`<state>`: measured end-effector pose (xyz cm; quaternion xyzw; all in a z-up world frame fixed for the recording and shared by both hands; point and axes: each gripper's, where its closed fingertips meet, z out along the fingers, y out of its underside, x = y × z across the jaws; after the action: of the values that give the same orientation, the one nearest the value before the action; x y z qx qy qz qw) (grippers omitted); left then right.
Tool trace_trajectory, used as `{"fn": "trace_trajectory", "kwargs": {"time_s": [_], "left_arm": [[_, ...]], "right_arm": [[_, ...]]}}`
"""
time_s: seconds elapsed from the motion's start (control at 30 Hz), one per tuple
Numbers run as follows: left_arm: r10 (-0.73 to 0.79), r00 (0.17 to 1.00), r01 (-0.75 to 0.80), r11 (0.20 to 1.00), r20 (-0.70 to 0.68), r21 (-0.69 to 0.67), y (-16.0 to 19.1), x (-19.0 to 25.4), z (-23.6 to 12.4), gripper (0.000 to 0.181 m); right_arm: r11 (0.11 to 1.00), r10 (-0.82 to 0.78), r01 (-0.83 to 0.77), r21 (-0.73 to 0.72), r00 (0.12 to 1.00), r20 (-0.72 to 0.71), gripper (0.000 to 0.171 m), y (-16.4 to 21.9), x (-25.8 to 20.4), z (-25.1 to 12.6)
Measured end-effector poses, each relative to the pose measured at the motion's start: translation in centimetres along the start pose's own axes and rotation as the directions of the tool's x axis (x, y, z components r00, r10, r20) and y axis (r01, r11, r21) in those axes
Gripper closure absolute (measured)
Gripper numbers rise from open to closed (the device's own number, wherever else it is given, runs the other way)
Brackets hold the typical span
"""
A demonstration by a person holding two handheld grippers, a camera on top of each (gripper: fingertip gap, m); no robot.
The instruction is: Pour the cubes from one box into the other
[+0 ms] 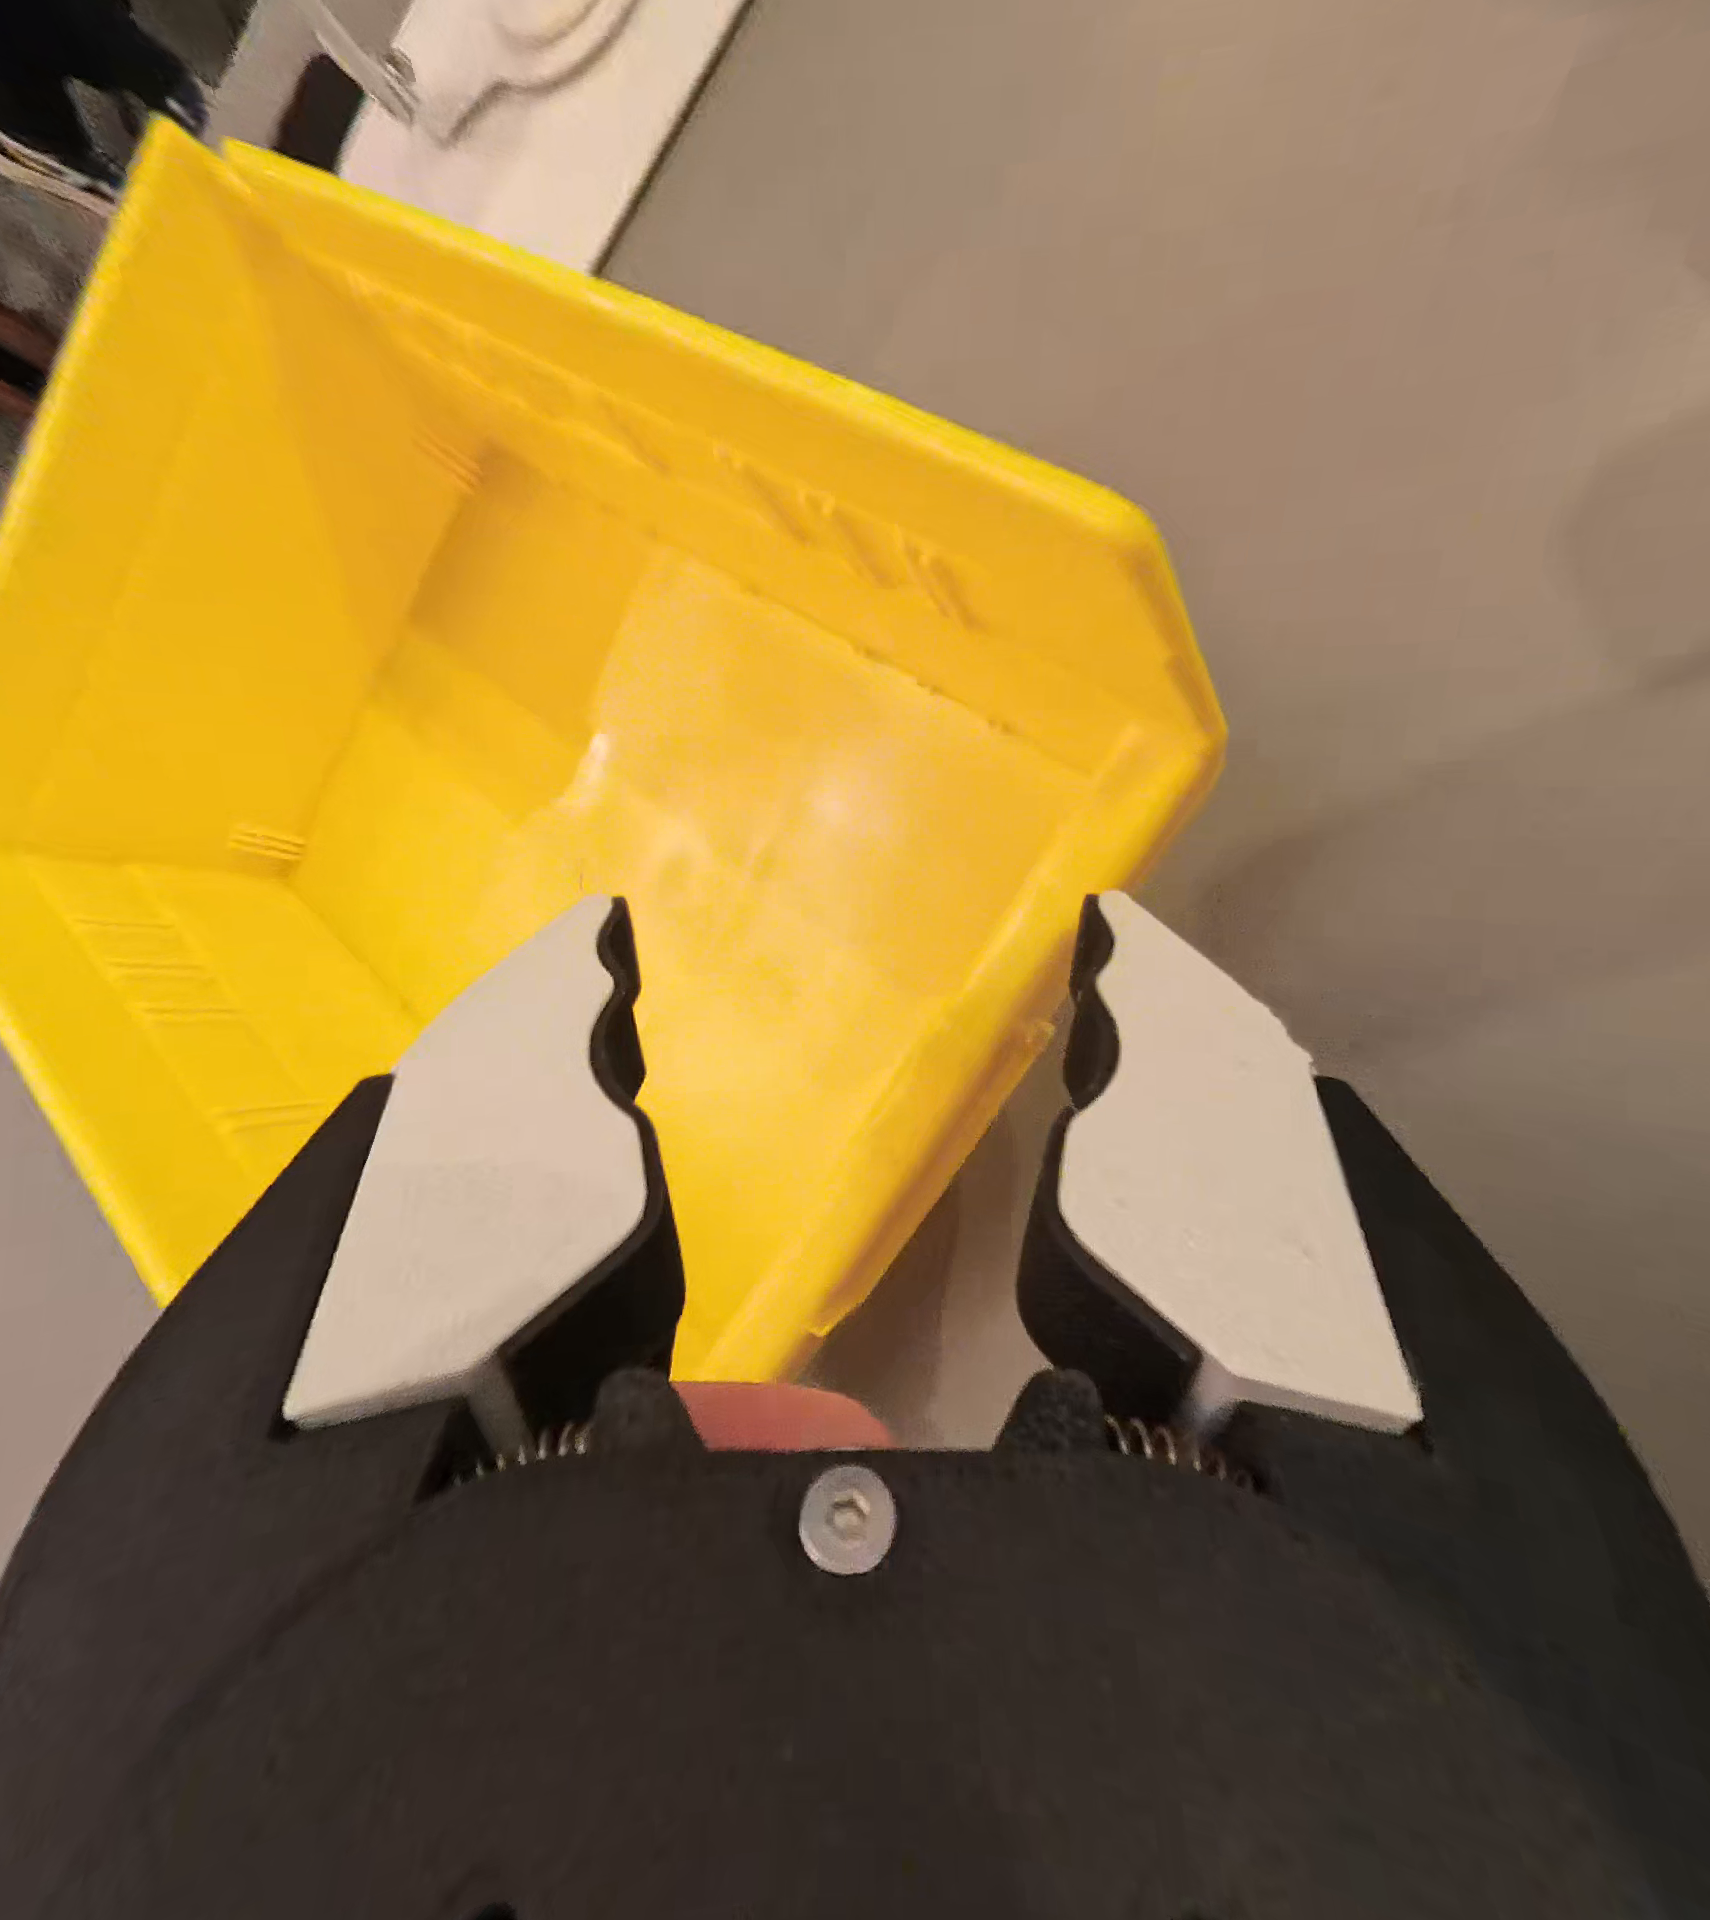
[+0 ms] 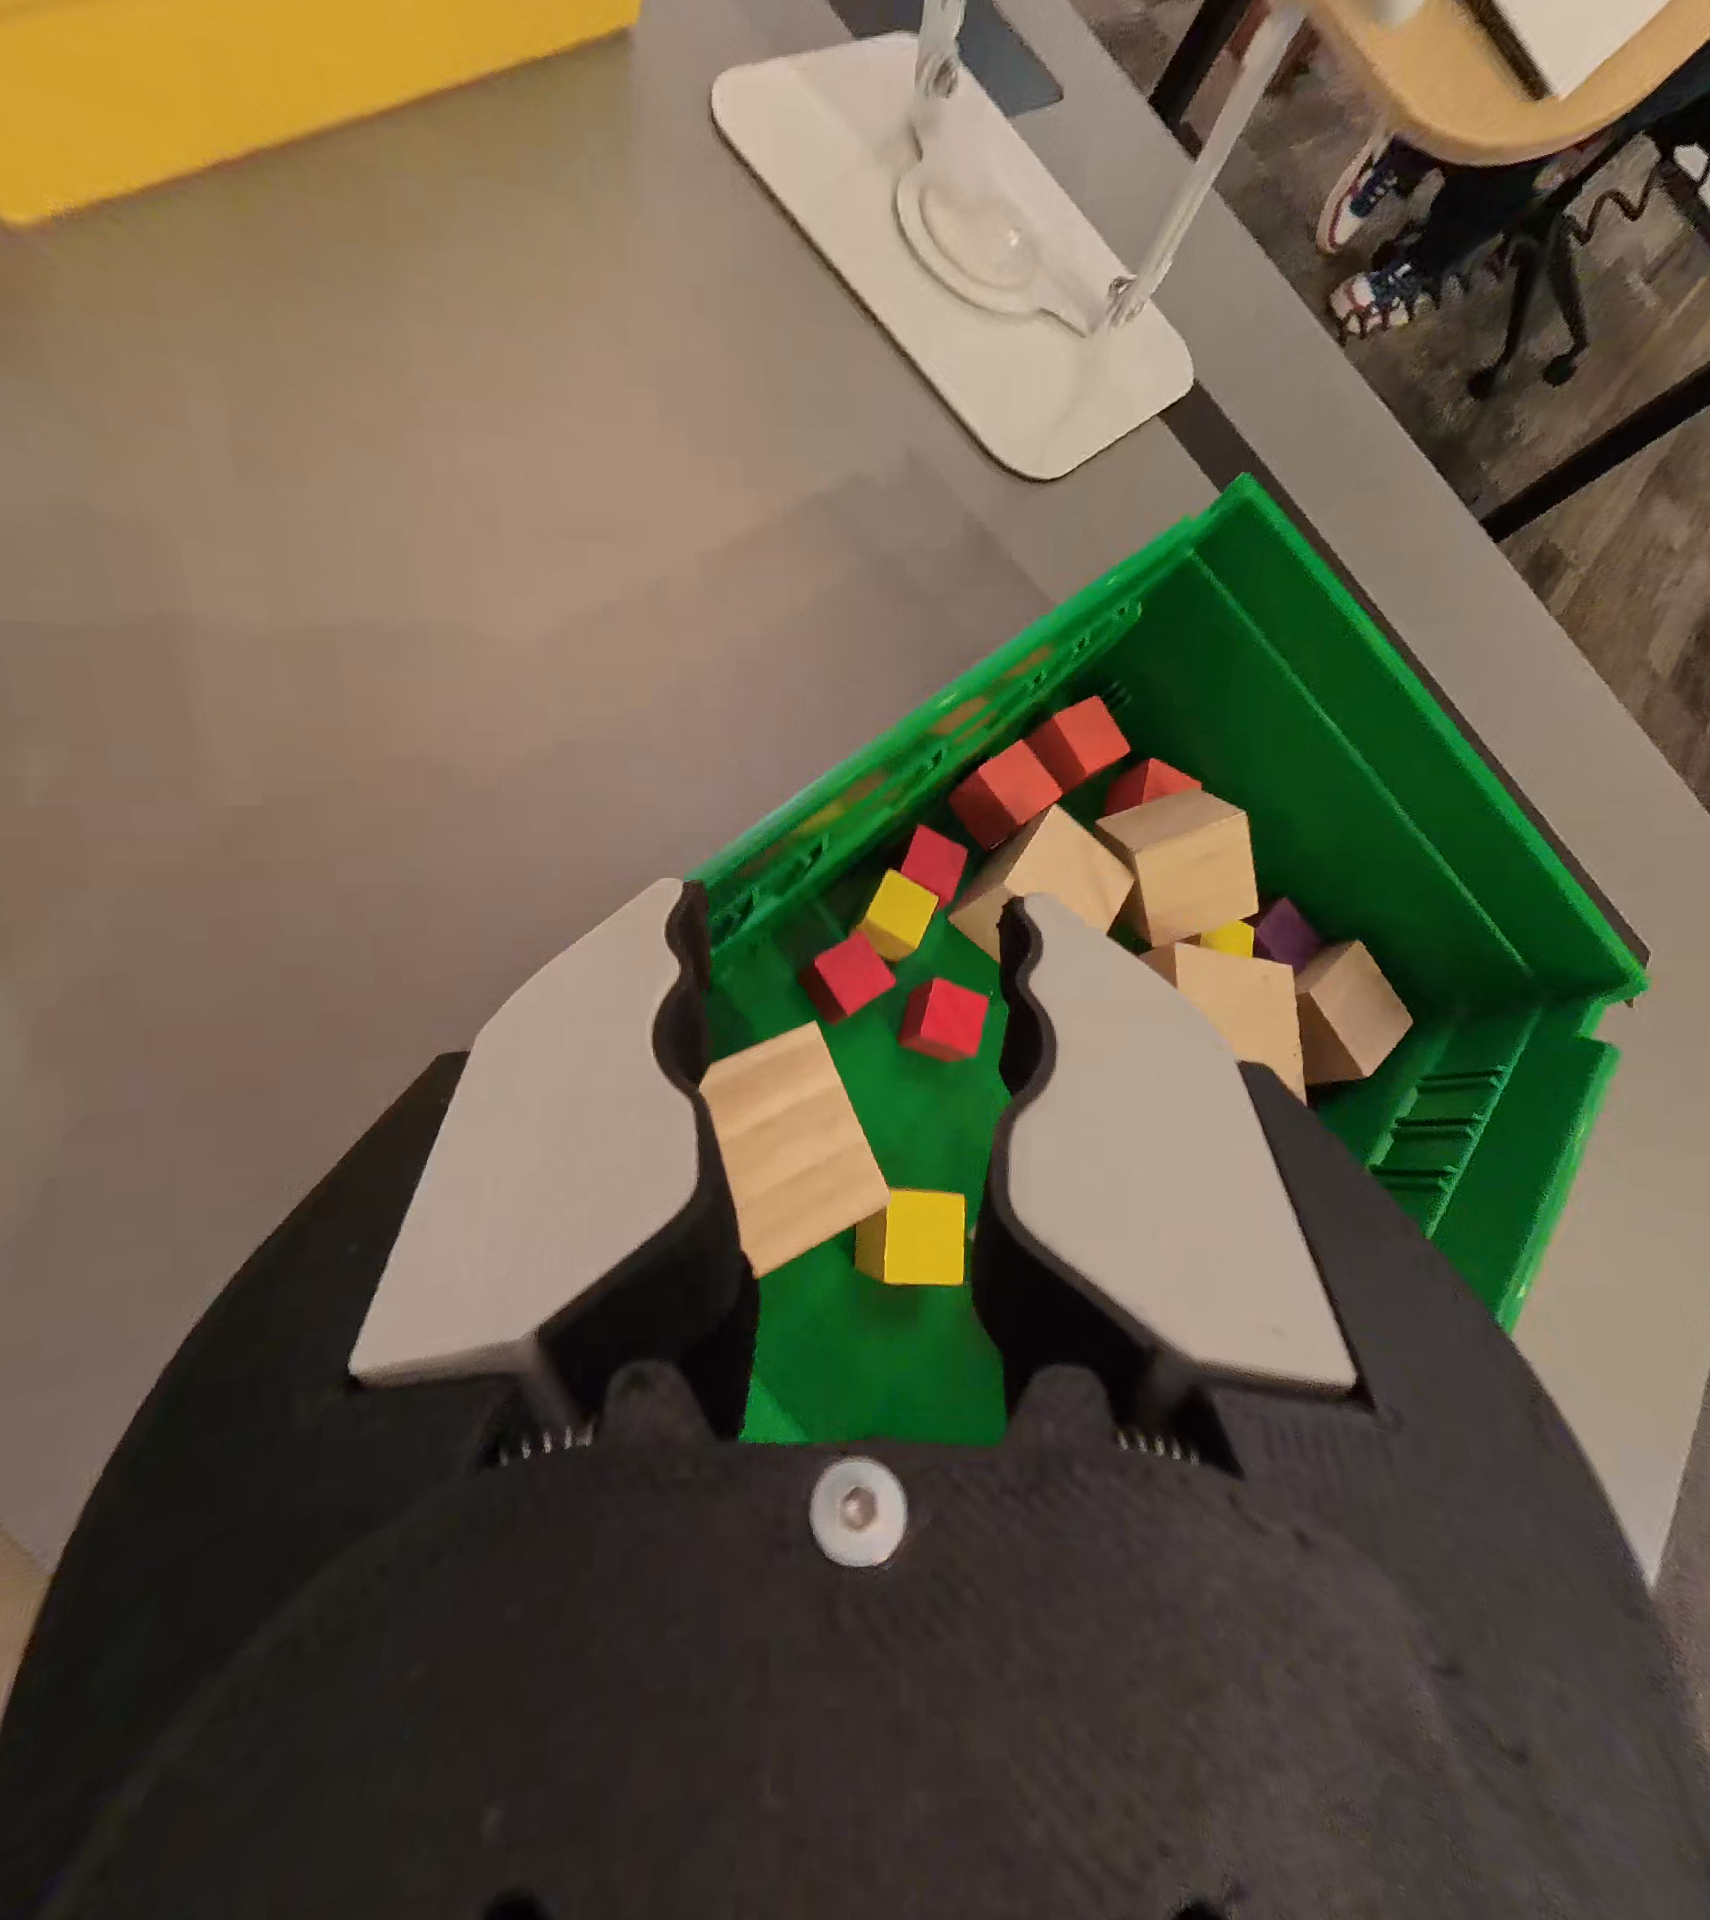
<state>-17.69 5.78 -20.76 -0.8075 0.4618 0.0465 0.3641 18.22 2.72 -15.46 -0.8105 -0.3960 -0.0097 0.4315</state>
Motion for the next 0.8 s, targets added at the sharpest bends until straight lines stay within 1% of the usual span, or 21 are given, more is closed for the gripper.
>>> {"fn": "trace_trajectory", "kwargs": {"time_s": [0.03,0.1,0.2,0.27,0.33,0.47,0.57,0.6,0.67,0.73,0.77,0.8], "left_arm": [[0.004,1.000,-0.004,1.000,-0.029,-0.024,0.4,0.5,0.4,0.103],[0.033,0.999,-0.035,0.997,-0.036,-0.070,0.9,1.0,1.5,0.102],[0.054,0.996,-0.063,0.989,-0.068,-0.137,1.9,2.1,2.9,0.114],[0.079,0.992,-0.094,0.982,-0.095,-0.166,2.6,2.8,3.3,0.124],[0.101,0.990,-0.116,0.979,-0.095,-0.170,2.9,3.1,3.7,0.134],[0.163,0.984,-0.173,0.970,-0.071,-0.169,2.5,3.2,4.0,0.143],[0.251,0.967,-0.255,0.951,-0.047,-0.176,1.7,3.5,4.4,0.149],[0.251,0.966,-0.257,0.952,-0.054,-0.165,1.3,3.8,4.6,0.152],[0.250,0.967,-0.255,0.952,-0.053,-0.171,0.7,4.0,4.8,0.154],[0.225,0.974,-0.224,0.957,-0.014,-0.182,0.1,3.5,4.3,0.152],[0.226,0.974,-0.221,0.959,0.007,-0.176,-0.3,3.1,3.7,0.145],[0.208,0.978,-0.199,0.965,0.032,-0.172,-0.6,2.5,3.0,0.146]], "right_arm": [[1.000,-0.020,0.020,0.002,1.000,0.006,0.125,0.2,-0.2,0.0],[0.999,-0.042,0.042,-0.008,0.999,-0.021,0.127,0.7,0.3,-0.2],[0.999,-0.035,0.035,-0.004,0.989,-0.141,0.128,1.3,3.1,-1.5],[0.999,0.005,-0.015,-0.045,0.979,-0.206,0.124,3.0,5.5,-2.5],[0.994,0.074,-0.091,-0.058,0.966,-0.247,0.124,4.7,7.6,-3.8],[0.967,0.161,-0.215,-0.135,0.931,-0.327,0.120,9.3,11.0,-5.8],[0.931,0.246,-0.315,-0.185,0.915,-0.318,0.122,12.3,11.9,-6.3],[0.921,0.273,-0.340,-0.189,0.911,-0.309,0.125,12.8,11.9,-6.3],[0.897,0.332,-0.386,-0.215,0.910,-0.248,0.129,13.8,11.3,-5.8],[0.888,0.342,-0.395,-0.234,0.909,-0.238,0.130,14.7,11.2,-5.4],[0.886,0.338,-0.393,-0.246,0.911,-0.238,0.130,15.2,11.2,-5.4],[0.883,0.348,-0.400,-0.246,0.909,-0.230,0.133,15.4,11.1,-5.3]]}}
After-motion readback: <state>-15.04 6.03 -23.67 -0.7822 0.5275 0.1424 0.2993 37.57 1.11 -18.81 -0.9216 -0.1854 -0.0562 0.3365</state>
